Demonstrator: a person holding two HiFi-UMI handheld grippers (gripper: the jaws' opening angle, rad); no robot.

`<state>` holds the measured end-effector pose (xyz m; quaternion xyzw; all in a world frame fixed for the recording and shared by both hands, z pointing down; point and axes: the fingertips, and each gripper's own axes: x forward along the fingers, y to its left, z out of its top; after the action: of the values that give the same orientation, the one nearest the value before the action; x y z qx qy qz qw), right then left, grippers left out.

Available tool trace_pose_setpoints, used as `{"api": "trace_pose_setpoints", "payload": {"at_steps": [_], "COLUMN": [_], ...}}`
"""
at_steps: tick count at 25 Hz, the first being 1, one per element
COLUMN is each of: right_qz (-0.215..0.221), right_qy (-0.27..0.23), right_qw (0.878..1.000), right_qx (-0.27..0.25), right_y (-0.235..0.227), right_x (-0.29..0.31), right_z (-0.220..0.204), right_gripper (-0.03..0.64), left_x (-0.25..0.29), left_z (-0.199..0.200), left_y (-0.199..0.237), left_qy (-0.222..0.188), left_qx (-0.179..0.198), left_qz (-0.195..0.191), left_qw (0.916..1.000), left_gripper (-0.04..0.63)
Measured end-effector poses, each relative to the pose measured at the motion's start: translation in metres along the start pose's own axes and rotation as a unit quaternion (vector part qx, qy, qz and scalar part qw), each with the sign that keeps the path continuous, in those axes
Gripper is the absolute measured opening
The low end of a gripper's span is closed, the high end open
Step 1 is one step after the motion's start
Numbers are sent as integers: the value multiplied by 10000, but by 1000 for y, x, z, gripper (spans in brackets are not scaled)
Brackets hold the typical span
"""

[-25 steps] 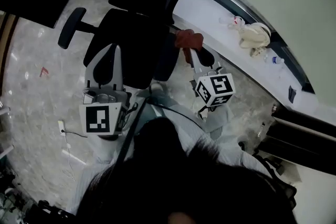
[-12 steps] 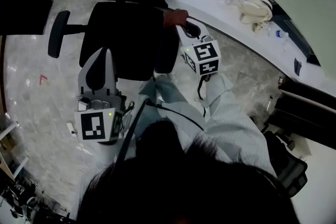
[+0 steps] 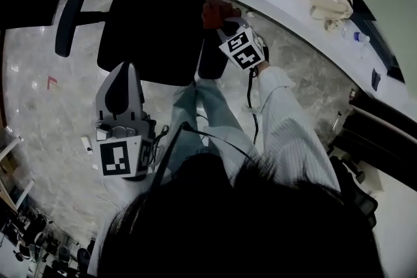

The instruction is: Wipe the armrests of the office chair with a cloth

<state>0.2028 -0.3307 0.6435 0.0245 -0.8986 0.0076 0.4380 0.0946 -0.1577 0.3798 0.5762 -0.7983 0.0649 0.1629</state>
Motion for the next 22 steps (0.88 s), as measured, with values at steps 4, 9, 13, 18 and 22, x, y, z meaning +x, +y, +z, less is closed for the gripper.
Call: {"api": "trace_pose_setpoints", "payload": {"at_steps": [4, 9, 13, 18, 22], "right_qz": [276, 828, 1199, 1392, 1117], "right_qy": [83, 20, -47, -4, 113], "right_qw": [9996, 9966, 9927, 9902, 9935], "right_qx": [12, 40, 103, 72, 177], "right_y": [35, 93, 136, 147, 98], "right_x": [-13, -41, -68, -76, -60], "right_z": [-10, -27, -44, -52, -47], "right_gripper": [25, 23, 24, 23, 23], "left_x": [0, 2, 5, 1, -10], "left_z": [5, 11, 18, 18, 11], "left_y": [-5, -19, -36, -45, -42], "left_qy": [-94, -219, -294, -311, -201], "left_qx": [-32, 5, 51, 42, -67], "left_qz": [-52, -178, -334, -306, -142], "left_qw": [9999, 9996, 9990, 9990, 9997], "left_gripper": [3, 3, 3, 4, 3]}}
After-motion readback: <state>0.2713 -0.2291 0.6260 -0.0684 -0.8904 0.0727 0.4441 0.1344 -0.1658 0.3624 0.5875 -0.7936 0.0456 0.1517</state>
